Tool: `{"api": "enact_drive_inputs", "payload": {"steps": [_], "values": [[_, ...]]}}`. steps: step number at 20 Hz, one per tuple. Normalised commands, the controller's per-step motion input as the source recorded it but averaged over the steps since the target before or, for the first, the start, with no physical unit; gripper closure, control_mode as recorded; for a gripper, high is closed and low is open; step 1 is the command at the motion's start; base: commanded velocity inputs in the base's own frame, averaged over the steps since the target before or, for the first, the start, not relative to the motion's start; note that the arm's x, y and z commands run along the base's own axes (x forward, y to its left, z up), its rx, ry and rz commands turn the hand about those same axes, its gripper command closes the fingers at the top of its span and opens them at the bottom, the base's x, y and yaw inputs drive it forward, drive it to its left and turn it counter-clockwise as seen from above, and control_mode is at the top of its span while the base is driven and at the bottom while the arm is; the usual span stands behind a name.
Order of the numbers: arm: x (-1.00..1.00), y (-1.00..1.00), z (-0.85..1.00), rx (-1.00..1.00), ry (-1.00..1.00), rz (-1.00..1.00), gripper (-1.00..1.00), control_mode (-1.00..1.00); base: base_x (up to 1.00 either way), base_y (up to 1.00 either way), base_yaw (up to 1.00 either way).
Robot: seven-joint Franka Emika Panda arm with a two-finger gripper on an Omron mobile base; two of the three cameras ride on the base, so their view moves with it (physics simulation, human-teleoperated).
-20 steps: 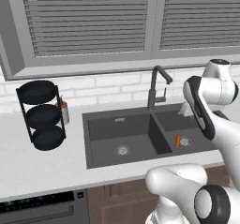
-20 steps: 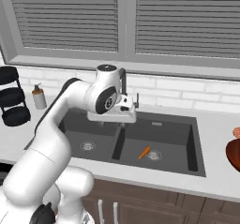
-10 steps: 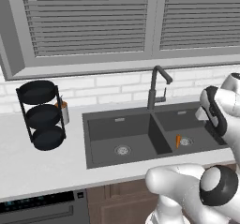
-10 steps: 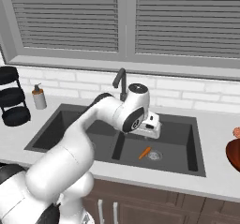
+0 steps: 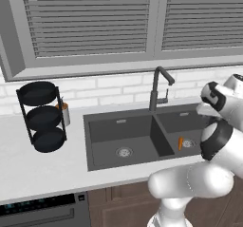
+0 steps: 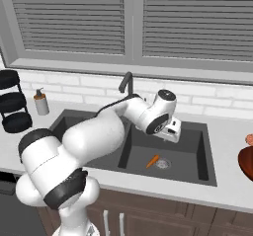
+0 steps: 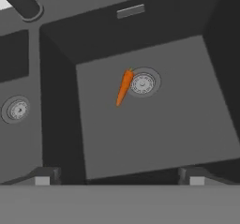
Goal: Pick the carrot from the sink and place it in the bowl. Then pick the bowl and place it in the microwave. Then close the microwave door and press the start button.
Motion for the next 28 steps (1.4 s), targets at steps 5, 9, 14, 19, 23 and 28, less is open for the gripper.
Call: {"api": "enact_drive_inputs", "payload": {"steps": [5, 9, 14, 19, 23, 28], "values": [[0.64, 0.0, -0.39, 0.0, 0.0, -0.11, -1.0, -1.0, 0.0, 0.0, 0.0], [0.33, 0.0, -0.42, 0.0, 0.0, -0.13, -1.0, -1.0, 0.0, 0.0, 0.0], [0.22, 0.0, -0.46, 0.0, 0.0, -0.14, -1.0, -1.0, 0.0, 0.0, 0.0], [0.03, 0.0, -0.32, 0.0, 0.0, -0.15, -1.0, -1.0, 0.0, 0.0, 0.0], [0.06, 0.0, -0.21, 0.0, 0.0, -0.13, -1.0, -1.0, 0.0, 0.0, 0.0], [0.39, 0.0, -0.28, 0.0, 0.01, -0.06, -1.0, -1.0, 0.0, 0.0, 0.0]]}}
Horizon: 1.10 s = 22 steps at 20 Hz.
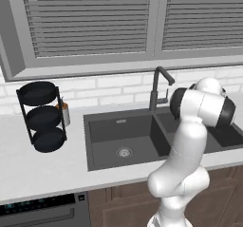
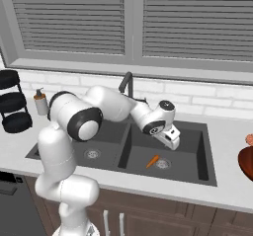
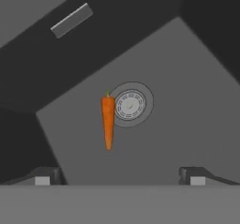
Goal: Pick the carrot from the sink and place it in the bowl. Then pick the bowl and place it in the microwave. Then close the microwave door and press the start button.
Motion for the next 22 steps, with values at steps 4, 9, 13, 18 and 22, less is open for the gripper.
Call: {"api": "enact_drive_inputs", "payload": {"steps": [4, 9, 13, 18, 22], "values": [[0.36, 0.0, -0.37, 0.0, 0.0, -0.05, -1.0, -1.0, 0.0, 0.0, 0.0], [0.08, -0.01, -0.22, 0.0, 0.0, -0.01, -1.0, -1.0, 0.0, 0.0, 0.0], [-0.06, -0.09, -0.05, 0.03, -0.05, 0.0, -1.0, -1.0, 0.0, 0.0, 0.0], [-0.03, -0.15, 0.0, 0.06, -0.02, 0.01, -1.0, -1.0, 0.0, 0.0, 0.0], [0.0, 0.0, -0.12, 0.0, 0.0, 0.03, -1.0, -1.0, 0.0, 0.0, 0.0]]}}
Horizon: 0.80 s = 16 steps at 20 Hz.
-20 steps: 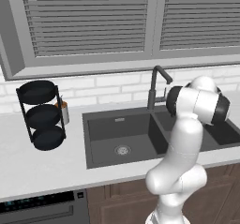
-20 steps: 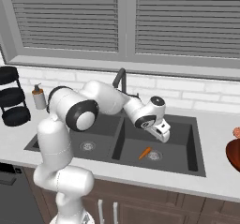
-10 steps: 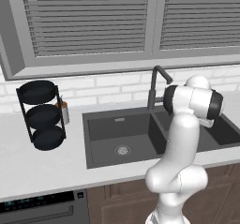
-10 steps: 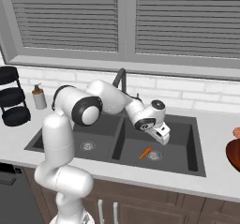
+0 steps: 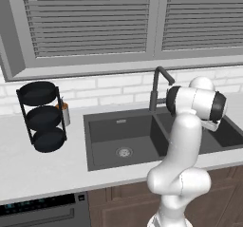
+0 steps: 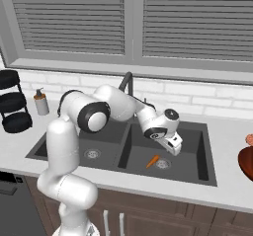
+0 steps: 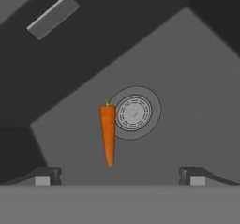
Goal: Pick the carrot from the sink and place it in the bowl. Then pick the bowl and place it in the microwave. Then close the microwave door and press the start button.
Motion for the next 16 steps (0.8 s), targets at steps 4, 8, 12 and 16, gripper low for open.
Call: {"api": "enact_drive_inputs", "payload": {"steps": [4, 8, 12, 16], "values": [[0.0, 0.0, -0.19, 0.0, -0.01, 0.07, -1.0, -1.0, 0.0, 0.0, 0.0], [0.0, 0.0, -0.24, 0.0, 0.0, 0.07, -1.0, -1.0, 0.0, 0.0, 0.0], [0.01, 0.0, -0.26, 0.0, -0.02, 0.07, -1.0, -1.0, 0.0, 0.0, 0.0], [0.03, 0.0, -0.26, 0.0, 0.0, 0.08, -1.0, -1.0, 0.0, 0.0, 0.0]]}}
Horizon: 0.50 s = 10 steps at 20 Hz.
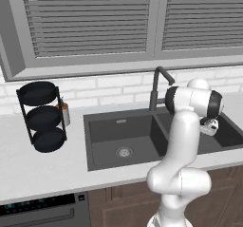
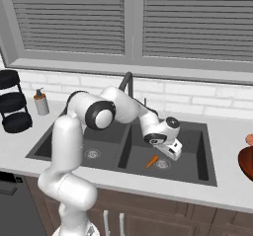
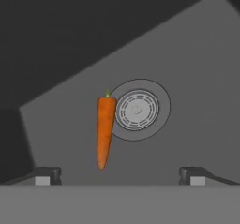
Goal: Pick the carrot from the sink and place it in the bowl. Then pick the bowl and place it in the microwave. Then close the microwave door and press the start button.
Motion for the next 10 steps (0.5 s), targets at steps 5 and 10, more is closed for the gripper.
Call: {"api": "enact_drive_inputs", "payload": {"steps": [5, 10], "values": [[0.05, 0.04, -0.27, 0.01, -0.01, 0.07, -1.0, -1.0, 0.0, 0.0, 0.0], [0.47, 0.18, -0.26, 0.0, 0.0, 0.04, -1.0, -1.0, 0.0, 0.0, 0.0]]}}
